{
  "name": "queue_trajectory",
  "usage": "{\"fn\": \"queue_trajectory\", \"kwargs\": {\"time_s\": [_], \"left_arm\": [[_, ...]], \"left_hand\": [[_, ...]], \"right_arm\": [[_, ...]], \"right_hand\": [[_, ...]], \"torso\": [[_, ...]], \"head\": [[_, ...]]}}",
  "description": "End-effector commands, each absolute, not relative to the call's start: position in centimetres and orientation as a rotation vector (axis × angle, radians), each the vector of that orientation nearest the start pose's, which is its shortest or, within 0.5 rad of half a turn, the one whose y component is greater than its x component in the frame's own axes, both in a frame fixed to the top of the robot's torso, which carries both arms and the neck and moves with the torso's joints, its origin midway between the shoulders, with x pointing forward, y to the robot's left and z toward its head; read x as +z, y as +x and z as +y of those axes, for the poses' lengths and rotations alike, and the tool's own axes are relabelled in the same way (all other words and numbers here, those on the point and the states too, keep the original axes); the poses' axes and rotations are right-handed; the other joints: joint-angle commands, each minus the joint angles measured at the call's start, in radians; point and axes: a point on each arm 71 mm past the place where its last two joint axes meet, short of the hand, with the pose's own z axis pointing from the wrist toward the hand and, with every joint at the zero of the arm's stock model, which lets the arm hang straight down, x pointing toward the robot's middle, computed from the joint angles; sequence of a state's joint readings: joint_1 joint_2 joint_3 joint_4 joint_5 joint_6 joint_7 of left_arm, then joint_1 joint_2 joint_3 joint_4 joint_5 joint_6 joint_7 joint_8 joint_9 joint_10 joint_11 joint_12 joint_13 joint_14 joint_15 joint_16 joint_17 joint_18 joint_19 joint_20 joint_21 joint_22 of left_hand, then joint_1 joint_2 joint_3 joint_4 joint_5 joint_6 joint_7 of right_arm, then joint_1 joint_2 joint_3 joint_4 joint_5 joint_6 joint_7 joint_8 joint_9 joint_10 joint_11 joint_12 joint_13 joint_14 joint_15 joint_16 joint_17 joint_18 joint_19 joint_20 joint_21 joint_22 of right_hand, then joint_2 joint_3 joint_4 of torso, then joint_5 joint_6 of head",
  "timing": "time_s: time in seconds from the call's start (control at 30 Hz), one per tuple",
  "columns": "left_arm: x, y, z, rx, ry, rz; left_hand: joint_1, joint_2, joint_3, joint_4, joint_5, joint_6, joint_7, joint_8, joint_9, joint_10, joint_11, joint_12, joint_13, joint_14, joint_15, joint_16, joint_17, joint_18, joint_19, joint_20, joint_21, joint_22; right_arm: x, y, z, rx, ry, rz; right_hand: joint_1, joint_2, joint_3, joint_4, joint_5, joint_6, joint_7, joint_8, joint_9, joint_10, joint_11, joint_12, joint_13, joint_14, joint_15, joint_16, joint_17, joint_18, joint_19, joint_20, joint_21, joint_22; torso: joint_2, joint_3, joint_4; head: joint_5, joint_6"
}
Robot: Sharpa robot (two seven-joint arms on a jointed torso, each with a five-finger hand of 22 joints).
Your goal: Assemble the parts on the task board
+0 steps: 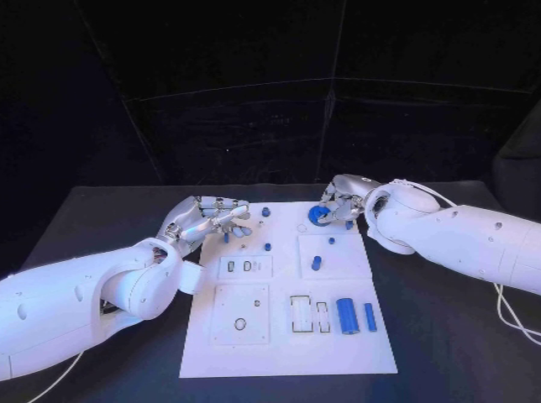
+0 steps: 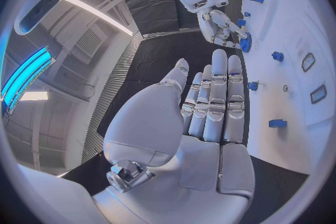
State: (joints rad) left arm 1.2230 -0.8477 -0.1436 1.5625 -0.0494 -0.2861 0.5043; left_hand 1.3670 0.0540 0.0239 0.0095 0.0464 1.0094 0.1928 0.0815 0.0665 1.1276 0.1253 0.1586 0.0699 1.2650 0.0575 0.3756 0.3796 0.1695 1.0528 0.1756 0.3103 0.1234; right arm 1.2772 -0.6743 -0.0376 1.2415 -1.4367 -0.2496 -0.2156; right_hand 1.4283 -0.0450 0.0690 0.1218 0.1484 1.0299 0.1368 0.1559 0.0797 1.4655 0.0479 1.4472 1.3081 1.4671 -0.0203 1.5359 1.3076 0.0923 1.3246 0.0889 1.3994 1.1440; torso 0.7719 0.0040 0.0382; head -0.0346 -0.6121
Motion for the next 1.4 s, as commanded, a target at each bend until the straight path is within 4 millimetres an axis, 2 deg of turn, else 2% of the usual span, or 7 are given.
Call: {"fn": "queue_trajectory", "kwargs": {"time_s": [0.03,0.37,0.5,0.73,0.9,1.03,1.4], "left_arm": [[-19.3,47.0,19.7,-1.621,-0.984,1.461],[-19.3,47.1,19.9,-1.619,-0.985,1.458],[-19.3,47.1,20.1,-1.618,-0.985,1.452],[-19.4,47.5,21.0,-1.601,-1.037,1.425],[-19.3,47.9,21.8,-1.584,-1.048,1.408],[-19.2,48.1,22.1,-1.578,-1.048,1.396],[-19.0,48.2,22.3,-1.575,-1.044,1.385]], "left_hand": [[-0.009,-0.002,0.002,-0.002,0.005,0.007,0.003,0.004,0.001,0.005,0.001,0.005,-0.001,-0.008,0.002,0.006,0.001,0.013,0.002,-0.001,-0.006,-0.001],[-0.009,-0.002,0.002,-0.002,0.005,0.007,0.003,0.004,0.001,0.005,0.001,0.005,-0.001,-0.008,0.002,0.006,0.001,0.013,0.002,-0.001,-0.006,-0.001],[-0.01,-0.002,0.003,-0.003,0.005,0.006,0.003,0.004,0.0,0.004,0.001,0.004,-0.002,-0.009,0.002,0.006,0.002,0.013,0.002,-0.001,-0.007,-0.001],[-0.01,-0.002,0.003,-0.003,0.005,0.006,0.003,0.004,0.0,0.004,0.001,0.004,-0.002,-0.009,0.002,0.006,0.002,0.013,0.002,-0.001,-0.007,-0.001],[-0.01,-0.002,0.003,-0.003,0.005,0.006,0.003,0.004,0.0,0.004,0.001,0.004,-0.002,-0.009,0.002,0.006,0.002,0.013,0.002,-0.001,-0.007,-0.001],[-0.01,-0.002,0.003,-0.003,0.005,0.006,0.003,0.004,0.0,0.004,0.001,0.004,-0.002,-0.009,0.002,0.006,0.002,0.013,0.002,-0.001,-0.007,-0.001],[-0.01,-0.001,0.004,-0.003,0.006,0.006,0.003,0.004,0.0,0.004,0.001,0.004,-0.002,-0.009,0.002,0.006,0.003,0.013,0.002,-0.001,-0.007,-0.001]], "right_arm": [[-16.2,55.2,-20.3,0.402,-0.084,1.64],[-15.1,54.0,-18.8,0.477,-0.1,1.526],[-14.5,52.9,-17.6,0.526,-0.121,1.481],[-14.0,51.8,-14.6,0.582,-0.181,1.442],[-14.1,51.9,-12.5,0.6,-0.211,1.45],[-14.4,52.3,-10.7,0.609,-0.238,1.468],[-15.1,52.9,-8.2,0.614,-0.277,1.511]], "right_hand": [[0.016,0.033,0.018,-0.007,-0.005,0.035,-0.017,0.016,0.012,0.026,-0.01,0.013,0.119,0.087,-0.008,0.006,0.182,-0.008,0.011,-0.003,0.005,0.006],[0.007,0.039,0.038,-0.014,-0.001,0.052,-0.025,0.011,0.013,0.034,-0.018,0.023,0.134,0.089,-0.016,0.01,0.191,-0.011,0.019,-0.013,0.012,0.021],[0.002,0.036,0.046,-0.018,0.013,0.051,-0.024,0.003,0.012,0.035,-0.017,0.025,0.137,0.09,-0.016,0.011,0.194,-0.012,0.022,-0.014,0.013,0.024],[-0.004,0.032,0.05,-0.019,0.019,0.049,-0.022,-0.003,0.01,0.035,-0.016,0.025,0.137,0.09,-0.016,0.012,0.197,-0.013,0.025,-0.014,0.016,0.03],[-0.006,0.03,0.05,-0.019,0.019,0.048,-0.022,-0.005,0.01,0.034,-0.016,0.024,0.137,0.09,-0.016,0.011,0.195,-0.013,0.025,-0.014,0.015,0.029],[-0.006,0.03,0.051,-0.019,0.02,0.048,-0.022,-0.005,0.01,0.034,-0.016,0.023,0.136,0.09,-0.016,0.011,0.195,-0.013,0.024,-0.014,0.015,0.029],[-0.012,0.027,0.059,-0.023,0.011,0.041,-0.017,-0.016,0.006,0.029,-0.012,0.018,0.131,0.089,-0.013,0.011,0.193,-0.014,0.024,-0.013,0.016,0.03]], "torso": [[0.0,0.0004,0.0003],[-0.001,0.0006,-0.0001],[-0.002,-0.0023,0.0011],[0.0,-0.0004,0.0031],[0.002,-0.0047,0.0072],[0.001,-0.0007,0.0006],[0.001,0.0003,0.0006]], "head": [[0.0,-0.002],[0.004,0.0],[0.003,0.002],[0.013,0.002],[0.013,0.002],[0.02,-0.001],[0.024,-0.014]]}}
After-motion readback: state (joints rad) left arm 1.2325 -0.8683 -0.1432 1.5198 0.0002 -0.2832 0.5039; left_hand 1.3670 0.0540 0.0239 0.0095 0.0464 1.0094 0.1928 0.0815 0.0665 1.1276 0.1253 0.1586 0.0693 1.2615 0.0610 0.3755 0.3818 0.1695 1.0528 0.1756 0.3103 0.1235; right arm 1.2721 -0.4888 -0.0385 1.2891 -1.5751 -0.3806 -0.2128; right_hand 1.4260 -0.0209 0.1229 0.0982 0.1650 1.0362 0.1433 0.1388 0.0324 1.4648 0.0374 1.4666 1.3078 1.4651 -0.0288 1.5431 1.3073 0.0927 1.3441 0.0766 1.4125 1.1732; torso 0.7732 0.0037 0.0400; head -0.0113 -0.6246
